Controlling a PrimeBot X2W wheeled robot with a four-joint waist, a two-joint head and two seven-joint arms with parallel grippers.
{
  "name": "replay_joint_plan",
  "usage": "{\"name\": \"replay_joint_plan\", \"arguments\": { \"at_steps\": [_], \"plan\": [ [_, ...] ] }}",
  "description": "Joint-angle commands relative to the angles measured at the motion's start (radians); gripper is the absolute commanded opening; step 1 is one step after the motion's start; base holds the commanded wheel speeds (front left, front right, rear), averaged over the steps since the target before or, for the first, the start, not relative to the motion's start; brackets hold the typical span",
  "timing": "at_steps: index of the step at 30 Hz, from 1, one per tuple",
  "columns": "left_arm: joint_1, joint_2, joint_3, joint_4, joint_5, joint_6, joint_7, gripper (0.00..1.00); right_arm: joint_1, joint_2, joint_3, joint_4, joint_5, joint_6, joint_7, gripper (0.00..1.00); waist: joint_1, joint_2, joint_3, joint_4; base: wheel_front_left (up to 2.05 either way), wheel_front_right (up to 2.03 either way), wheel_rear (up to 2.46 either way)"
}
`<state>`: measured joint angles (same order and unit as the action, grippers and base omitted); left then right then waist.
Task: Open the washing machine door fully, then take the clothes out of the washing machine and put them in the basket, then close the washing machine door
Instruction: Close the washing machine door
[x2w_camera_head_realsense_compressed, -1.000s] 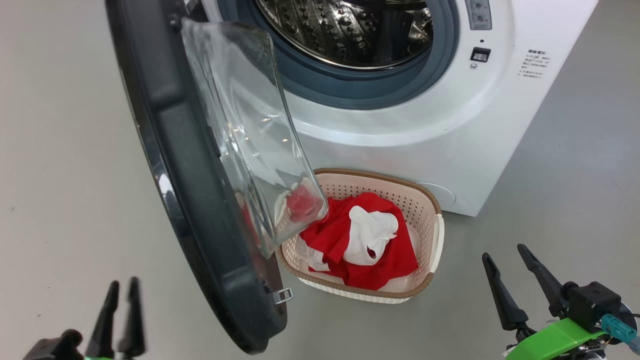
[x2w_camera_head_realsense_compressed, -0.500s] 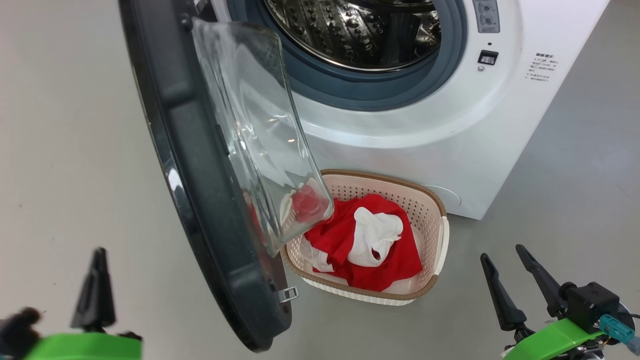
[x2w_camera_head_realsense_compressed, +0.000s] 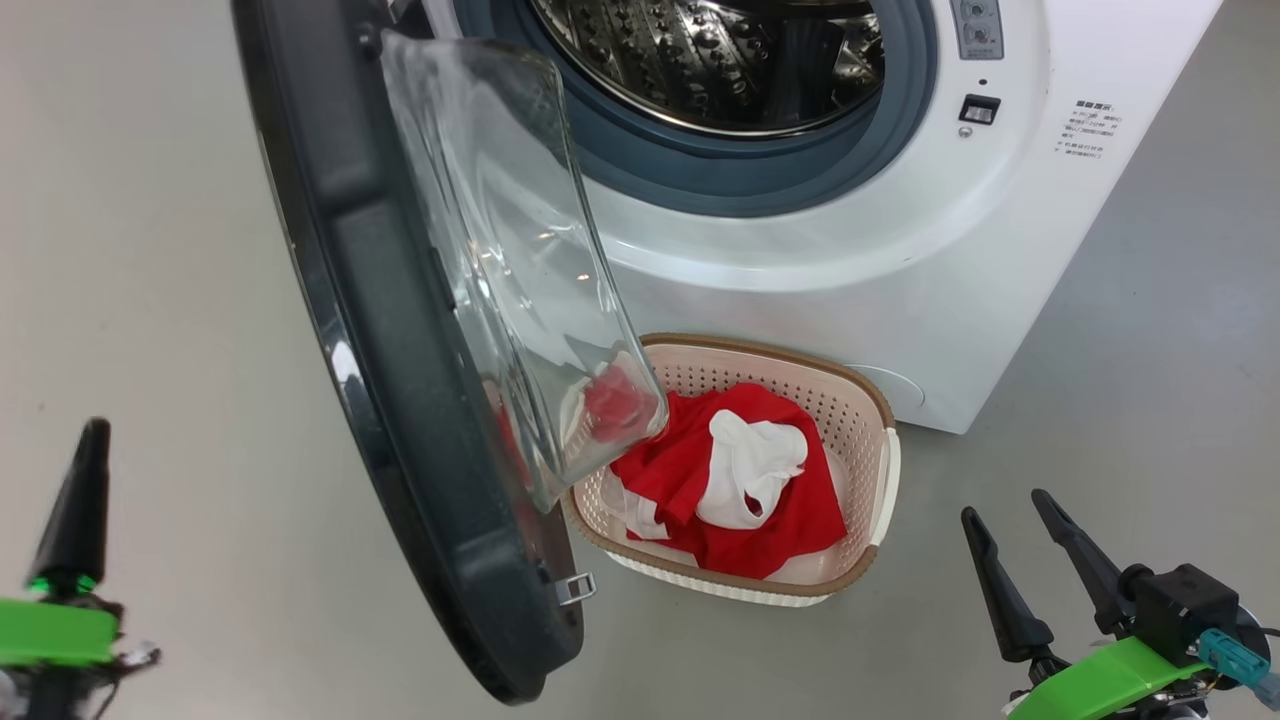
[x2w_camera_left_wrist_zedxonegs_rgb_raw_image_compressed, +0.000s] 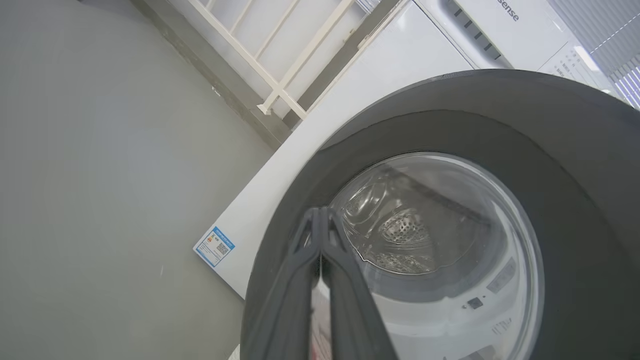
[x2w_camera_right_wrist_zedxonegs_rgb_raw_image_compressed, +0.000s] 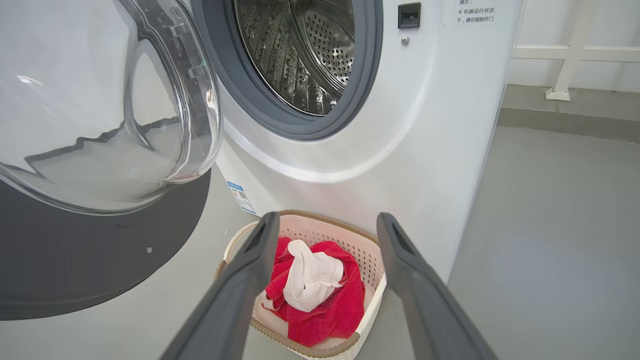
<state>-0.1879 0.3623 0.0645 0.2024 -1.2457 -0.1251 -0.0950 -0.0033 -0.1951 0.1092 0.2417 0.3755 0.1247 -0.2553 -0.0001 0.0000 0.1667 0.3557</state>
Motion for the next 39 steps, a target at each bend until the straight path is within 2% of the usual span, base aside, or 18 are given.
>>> {"name": "replay_joint_plan", "arguments": {
  "at_steps": [1, 8, 13, 19, 31, 39],
  "plan": [
    [-0.042, 0.07, 0.038, -0.039, -0.052, -0.005, 0.033, 0.0, -0.012, -0.016, 0.023, -0.021, -0.001, 0.006, -0.006, 1.0, 0.0001, 0.0, 0.001, 0.0, 0.0, 0.0, 0.0],
    [-0.059, 0.157, 0.049, -0.113, -0.244, -0.005, 0.166, 0.0, -0.014, -0.019, 0.025, -0.024, -0.001, 0.006, -0.006, 1.0, 0.0001, 0.0, 0.01, 0.001, 0.0, 0.0, 0.0],
    [-0.079, 0.194, 0.074, -0.179, -0.359, -0.006, 0.261, 0.0, -0.016, -0.02, 0.026, -0.024, -0.001, 0.006, -0.006, 1.0, 0.0001, 0.0, 0.015, 0.0, 0.0, 0.0, 0.0],
    [-0.069, 0.243, 0.057, -0.226, -0.401, -0.006, 0.391, 0.0, -0.02, -0.02, 0.028, -0.023, 0.001, 0.006, -0.006, 1.0, 0.0001, 0.0, 0.02, -0.004, 0.0, 0.0, 0.0],
    [-0.088, 0.23, 0.001, -0.32, -0.457, -0.006, 0.58, 0.0, -0.03, -0.022, 0.023, -0.025, 0.001, 0.006, -0.006, 1.0, 0.0001, 0.0, 0.035, -0.013, 0.0, 0.0, 0.0],
    [-0.103, 0.204, 0.002, -0.365, -0.463, -0.006, 0.646, 0.0, -0.034, -0.021, 0.02, -0.027, 0.001, 0.006, -0.006, 1.0, 0.0001, 0.0, 0.043, -0.025, 0.0, 0.0, 0.0]
  ]
}}
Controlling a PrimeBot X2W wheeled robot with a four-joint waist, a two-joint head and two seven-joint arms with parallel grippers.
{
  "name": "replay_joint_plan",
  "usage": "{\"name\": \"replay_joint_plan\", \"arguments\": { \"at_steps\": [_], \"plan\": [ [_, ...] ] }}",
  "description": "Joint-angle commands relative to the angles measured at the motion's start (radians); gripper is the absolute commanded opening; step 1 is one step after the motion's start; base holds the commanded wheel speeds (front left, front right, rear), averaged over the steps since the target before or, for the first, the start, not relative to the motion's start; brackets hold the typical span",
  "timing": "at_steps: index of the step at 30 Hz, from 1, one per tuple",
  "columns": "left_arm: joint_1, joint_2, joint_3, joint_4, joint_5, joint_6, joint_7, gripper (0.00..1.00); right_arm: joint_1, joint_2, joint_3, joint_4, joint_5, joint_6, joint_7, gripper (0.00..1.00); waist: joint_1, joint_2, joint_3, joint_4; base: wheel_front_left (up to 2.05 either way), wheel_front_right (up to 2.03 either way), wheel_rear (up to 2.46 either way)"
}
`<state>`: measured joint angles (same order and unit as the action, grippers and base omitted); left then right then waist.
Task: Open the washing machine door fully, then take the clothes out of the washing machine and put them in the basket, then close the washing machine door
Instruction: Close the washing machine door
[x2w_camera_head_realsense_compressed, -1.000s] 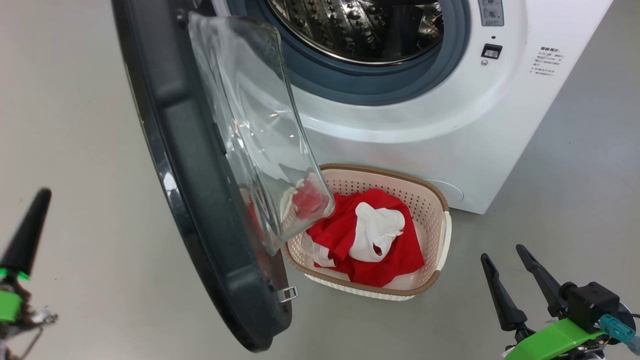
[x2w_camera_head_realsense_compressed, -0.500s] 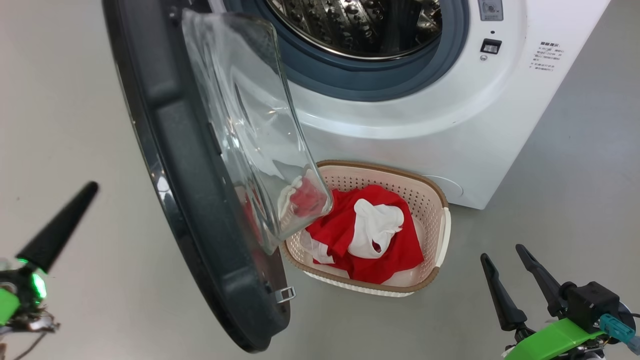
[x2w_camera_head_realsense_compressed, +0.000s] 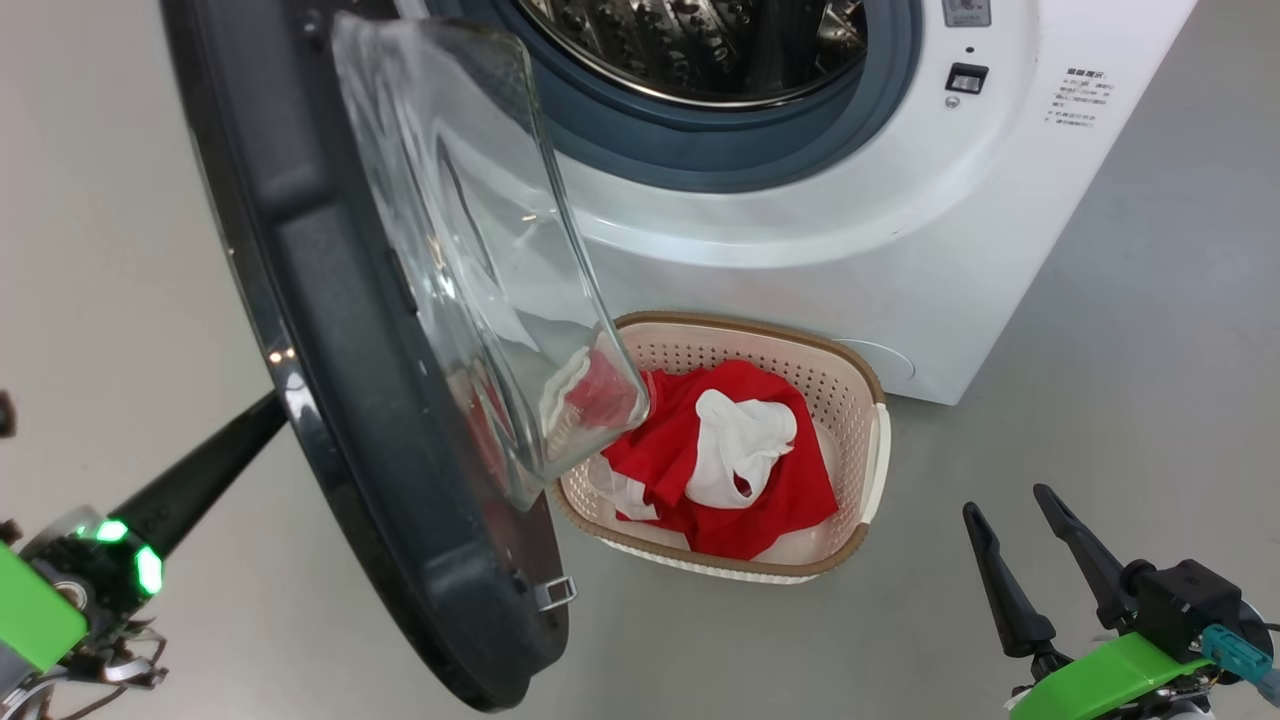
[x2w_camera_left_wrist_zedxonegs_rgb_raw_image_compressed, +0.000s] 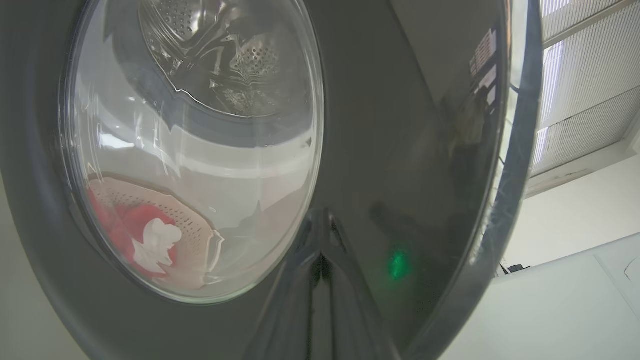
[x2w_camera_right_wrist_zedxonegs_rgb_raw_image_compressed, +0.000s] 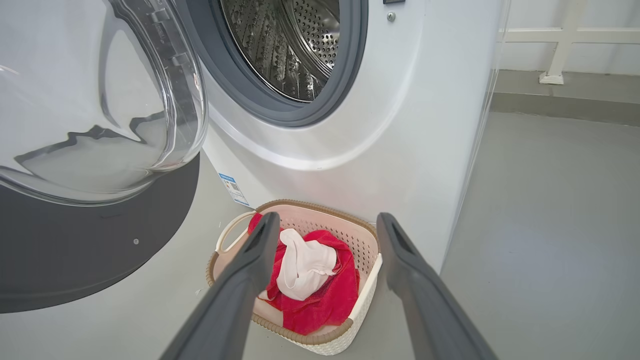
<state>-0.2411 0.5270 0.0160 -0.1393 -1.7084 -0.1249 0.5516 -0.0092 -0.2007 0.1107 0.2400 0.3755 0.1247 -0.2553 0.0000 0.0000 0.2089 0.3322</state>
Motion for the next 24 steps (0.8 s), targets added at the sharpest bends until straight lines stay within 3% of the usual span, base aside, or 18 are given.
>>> {"name": "replay_joint_plan", "arguments": {
  "at_steps": [1, 24],
  "plan": [
    [-0.054, 0.035, 0.05, -0.029, -0.001, -0.006, 0.008, 0.0, -0.029, -0.015, 0.018, -0.025, 0.001, 0.006, -0.006, 1.0, 0.0, 0.0, 0.002, -0.003, 0.0, 0.0, 0.0],
    [-0.205, -0.098, 0.019, -0.051, 0.07, -0.006, 0.122, 0.0, -0.063, 0.002, 0.007, -0.026, 0.002, 0.006, -0.006, 1.0, 0.0, 0.0, 0.029, -0.055, 0.0, 0.0, 0.0]
  ]
}}
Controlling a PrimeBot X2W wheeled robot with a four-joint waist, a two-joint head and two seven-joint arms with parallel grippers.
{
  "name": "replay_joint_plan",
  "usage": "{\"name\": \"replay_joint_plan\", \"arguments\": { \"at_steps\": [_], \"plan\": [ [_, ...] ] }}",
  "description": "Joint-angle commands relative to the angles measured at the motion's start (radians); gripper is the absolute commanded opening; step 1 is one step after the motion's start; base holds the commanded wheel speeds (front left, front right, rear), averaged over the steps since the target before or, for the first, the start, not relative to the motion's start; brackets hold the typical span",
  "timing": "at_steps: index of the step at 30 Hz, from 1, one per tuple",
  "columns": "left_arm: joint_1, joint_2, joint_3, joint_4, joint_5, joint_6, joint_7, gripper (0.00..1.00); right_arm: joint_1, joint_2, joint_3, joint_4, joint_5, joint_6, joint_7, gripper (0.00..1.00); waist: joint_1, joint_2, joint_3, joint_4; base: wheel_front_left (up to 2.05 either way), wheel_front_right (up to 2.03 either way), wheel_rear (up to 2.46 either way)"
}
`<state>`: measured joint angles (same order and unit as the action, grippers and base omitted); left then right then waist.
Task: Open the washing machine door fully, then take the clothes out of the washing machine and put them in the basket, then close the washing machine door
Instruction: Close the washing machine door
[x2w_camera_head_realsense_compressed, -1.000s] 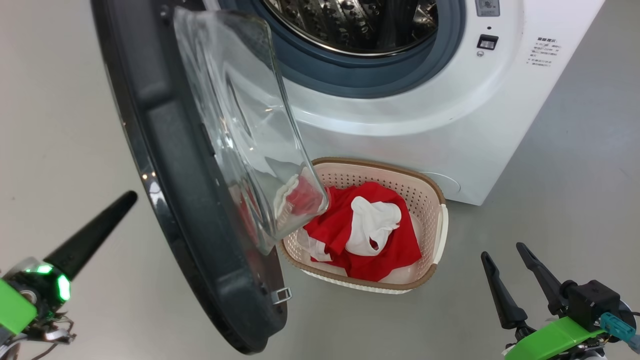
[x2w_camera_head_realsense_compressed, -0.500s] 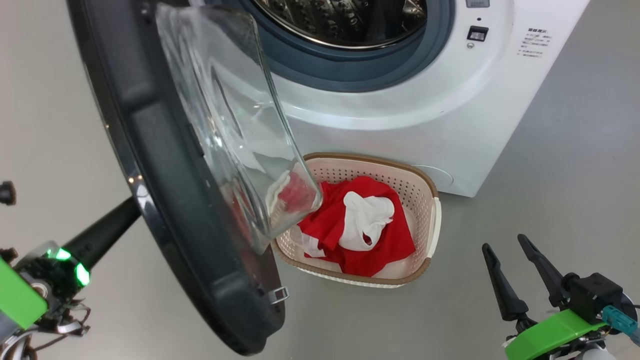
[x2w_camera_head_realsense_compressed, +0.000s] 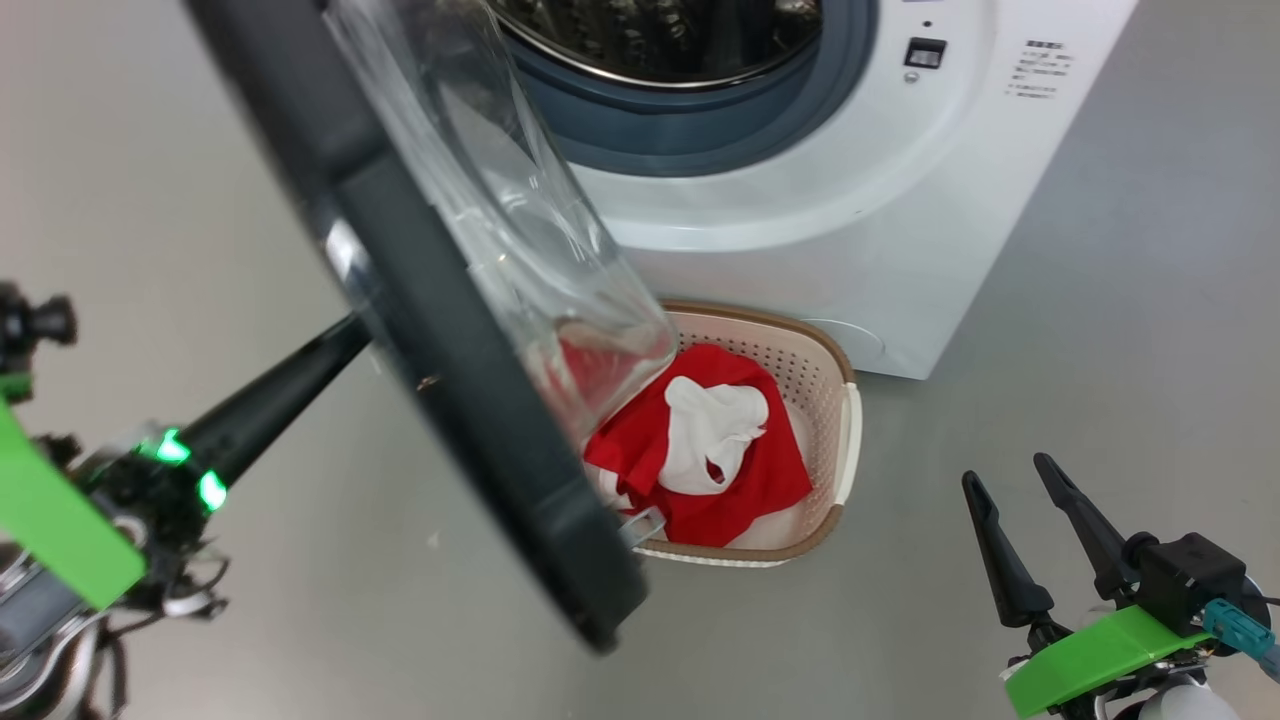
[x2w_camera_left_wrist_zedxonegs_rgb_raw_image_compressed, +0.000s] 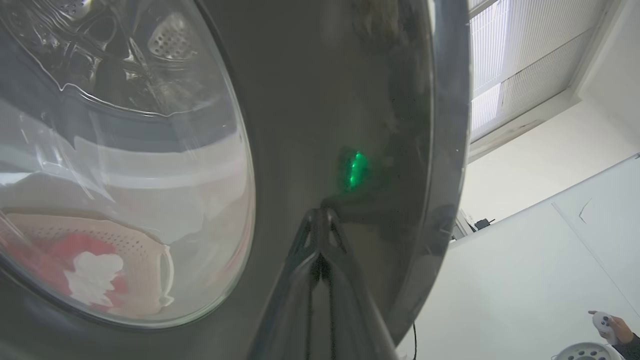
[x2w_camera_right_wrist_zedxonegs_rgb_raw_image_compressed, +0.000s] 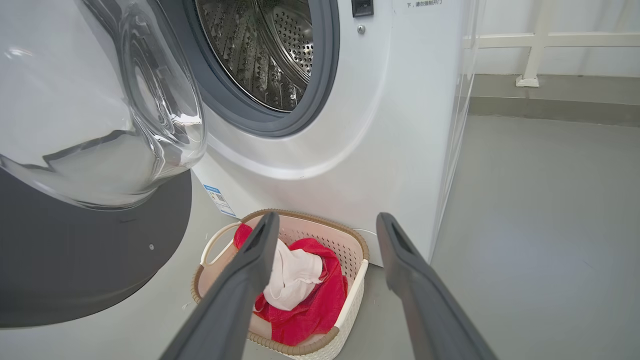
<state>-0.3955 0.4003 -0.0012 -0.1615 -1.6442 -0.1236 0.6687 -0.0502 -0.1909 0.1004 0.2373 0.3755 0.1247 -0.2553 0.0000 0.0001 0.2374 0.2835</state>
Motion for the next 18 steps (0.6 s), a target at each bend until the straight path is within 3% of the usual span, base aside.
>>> {"name": "replay_joint_plan", "arguments": {
  "at_steps": [1, 11, 18],
  "plan": [
    [-0.063, 0.018, 0.029, -0.025, 0.012, -0.007, 0.003, 0.0, -0.024, -0.006, 0.019, -0.023, 0.002, 0.006, -0.006, 1.0, 0.0, -0.0001, 0.0, -0.012, 0.0, 0.0, 0.0],
    [-0.18, -0.042, -0.025, 0.045, 0.09, -0.007, -0.03, 0.0, -0.041, 0.012, 0.019, -0.026, 0.005, 0.006, -0.006, 1.0, 0.0, -0.0001, 0.021, -0.087, 0.0, 0.0, 0.0],
    [-0.252, -0.054, -0.06, 0.095, 0.155, -0.007, -0.072, 0.0, -0.056, 0.027, 0.019, -0.028, 0.007, 0.006, -0.006, 1.0, 0.0, -0.0001, 0.041, -0.136, 0.0, 0.0, 0.0]
  ]
}}
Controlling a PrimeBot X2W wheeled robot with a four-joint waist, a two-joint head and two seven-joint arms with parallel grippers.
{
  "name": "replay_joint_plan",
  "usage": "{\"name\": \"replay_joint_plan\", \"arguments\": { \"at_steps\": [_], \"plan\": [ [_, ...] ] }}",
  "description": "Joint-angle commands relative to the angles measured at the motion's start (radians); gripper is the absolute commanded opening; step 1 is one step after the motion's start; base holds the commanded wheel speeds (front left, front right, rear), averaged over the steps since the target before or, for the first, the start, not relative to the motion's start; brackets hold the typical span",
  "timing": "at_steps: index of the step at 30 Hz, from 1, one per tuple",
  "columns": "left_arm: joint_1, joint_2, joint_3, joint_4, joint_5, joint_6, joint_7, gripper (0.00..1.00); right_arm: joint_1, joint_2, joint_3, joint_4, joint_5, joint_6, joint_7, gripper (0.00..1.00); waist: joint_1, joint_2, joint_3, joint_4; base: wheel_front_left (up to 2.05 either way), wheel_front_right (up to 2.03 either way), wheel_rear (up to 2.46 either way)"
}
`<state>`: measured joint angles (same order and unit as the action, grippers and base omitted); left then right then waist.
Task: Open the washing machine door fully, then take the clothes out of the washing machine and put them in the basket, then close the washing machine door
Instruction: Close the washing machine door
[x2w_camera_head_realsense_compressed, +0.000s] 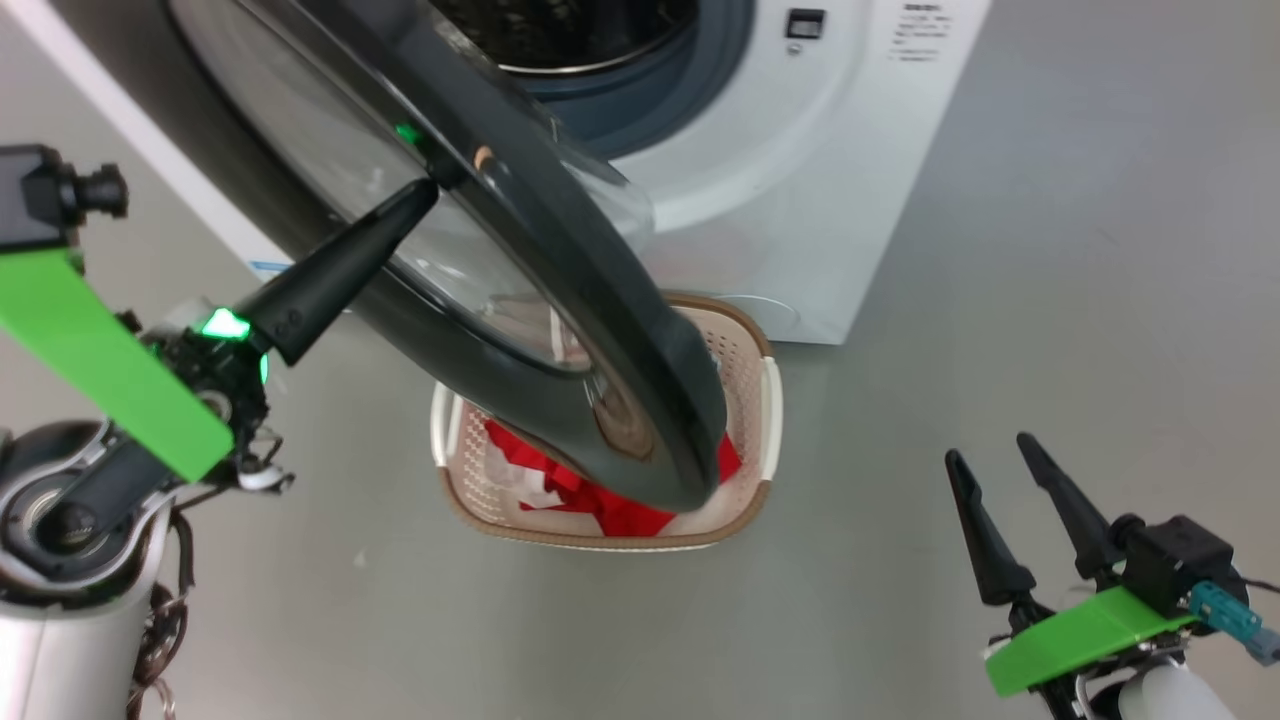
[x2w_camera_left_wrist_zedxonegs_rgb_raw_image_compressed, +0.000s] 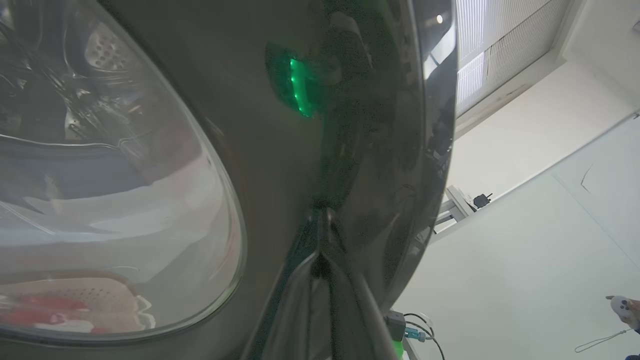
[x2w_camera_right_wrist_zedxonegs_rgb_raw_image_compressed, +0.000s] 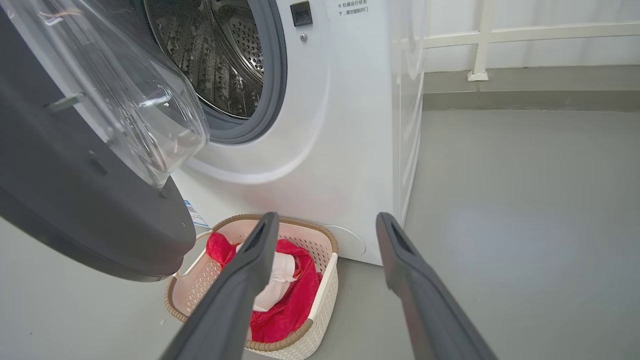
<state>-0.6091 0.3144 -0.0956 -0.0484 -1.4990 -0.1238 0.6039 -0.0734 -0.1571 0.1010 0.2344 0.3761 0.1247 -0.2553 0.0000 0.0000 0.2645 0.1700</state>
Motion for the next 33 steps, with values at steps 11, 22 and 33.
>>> {"name": "replay_joint_plan", "arguments": {
  "at_steps": [11, 22, 33],
  "plan": [
    [-0.187, 0.033, -0.016, 0.117, 0.102, -0.007, -0.143, 0.0, -0.068, 0.015, 0.018, -0.027, 0.01, 0.006, -0.006, 1.0, 0.0, 0.0, 0.063, -0.103, 0.0, 0.0, 0.0],
    [-0.31, 0.062, -0.078, 0.216, 0.135, -0.007, -0.255, 0.0, -0.099, 0.033, 0.015, -0.029, 0.013, 0.006, -0.006, 1.0, 0.0, 0.0, 0.1, -0.158, 0.0, 0.0, 0.0],
    [-0.325, 0.099, -0.143, 0.244, 0.104, -0.007, -0.333, 0.0, -0.102, 0.033, 0.003, -0.03, 0.012, 0.006, -0.006, 1.0, 0.0, 0.0, 0.103, -0.16, 0.0, 0.0, 0.0]
  ]
}}
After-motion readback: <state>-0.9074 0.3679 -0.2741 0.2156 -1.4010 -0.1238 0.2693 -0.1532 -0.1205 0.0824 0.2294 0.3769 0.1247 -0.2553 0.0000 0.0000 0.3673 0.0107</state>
